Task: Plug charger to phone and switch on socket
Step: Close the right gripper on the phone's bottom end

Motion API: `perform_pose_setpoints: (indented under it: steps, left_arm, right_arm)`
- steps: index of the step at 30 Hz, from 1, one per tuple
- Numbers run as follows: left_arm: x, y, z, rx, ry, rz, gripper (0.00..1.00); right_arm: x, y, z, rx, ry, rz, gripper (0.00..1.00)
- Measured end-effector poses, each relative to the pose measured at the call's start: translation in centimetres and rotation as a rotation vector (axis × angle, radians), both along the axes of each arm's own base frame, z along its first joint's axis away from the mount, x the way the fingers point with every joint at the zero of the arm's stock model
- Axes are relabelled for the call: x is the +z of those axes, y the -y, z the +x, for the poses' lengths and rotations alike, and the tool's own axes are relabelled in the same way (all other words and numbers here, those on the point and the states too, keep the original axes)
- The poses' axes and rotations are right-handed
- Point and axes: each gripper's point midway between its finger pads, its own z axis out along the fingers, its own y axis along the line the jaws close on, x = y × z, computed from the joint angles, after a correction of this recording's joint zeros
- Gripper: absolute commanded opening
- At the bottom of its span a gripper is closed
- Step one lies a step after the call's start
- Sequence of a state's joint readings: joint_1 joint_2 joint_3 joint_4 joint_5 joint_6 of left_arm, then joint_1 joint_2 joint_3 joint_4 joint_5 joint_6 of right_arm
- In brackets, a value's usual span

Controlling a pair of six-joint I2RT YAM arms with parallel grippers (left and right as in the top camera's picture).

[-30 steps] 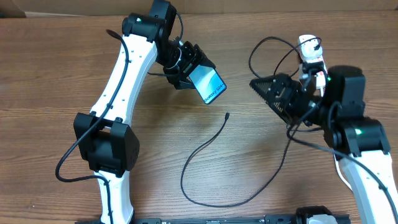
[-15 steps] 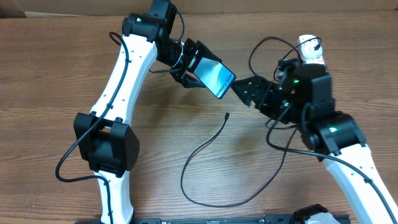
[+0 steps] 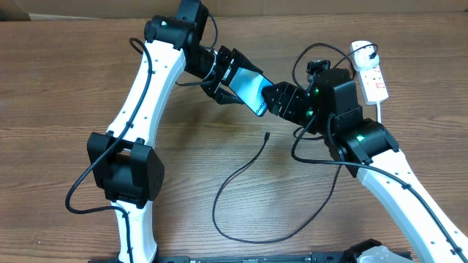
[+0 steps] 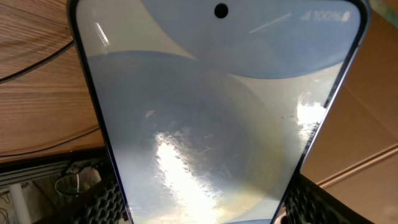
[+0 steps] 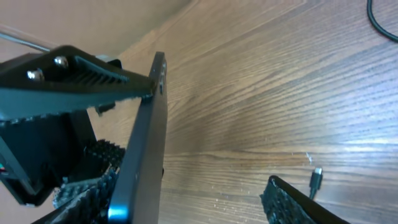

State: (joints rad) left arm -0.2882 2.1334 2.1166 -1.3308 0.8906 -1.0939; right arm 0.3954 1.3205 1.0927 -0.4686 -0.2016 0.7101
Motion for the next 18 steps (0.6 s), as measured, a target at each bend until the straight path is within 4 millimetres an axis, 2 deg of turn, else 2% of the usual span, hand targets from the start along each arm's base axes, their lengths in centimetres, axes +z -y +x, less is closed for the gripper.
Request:
perform_pose_setpoints:
  steps: [12, 18]
  left_arm:
    - [-0.4, 0.4, -0.1, 0.006, -0.002, 0.032, 0.7]
    - [-0.5, 1.0, -0.2, 0.003, 0.003, 0.04, 0.7]
  right_arm:
    - [0.2, -0.3, 0.7, -0.001, 0.026, 0.006, 0.59]
    - [0.4, -1.3, 0.3, 0.024, 0.034, 0.01, 0.57]
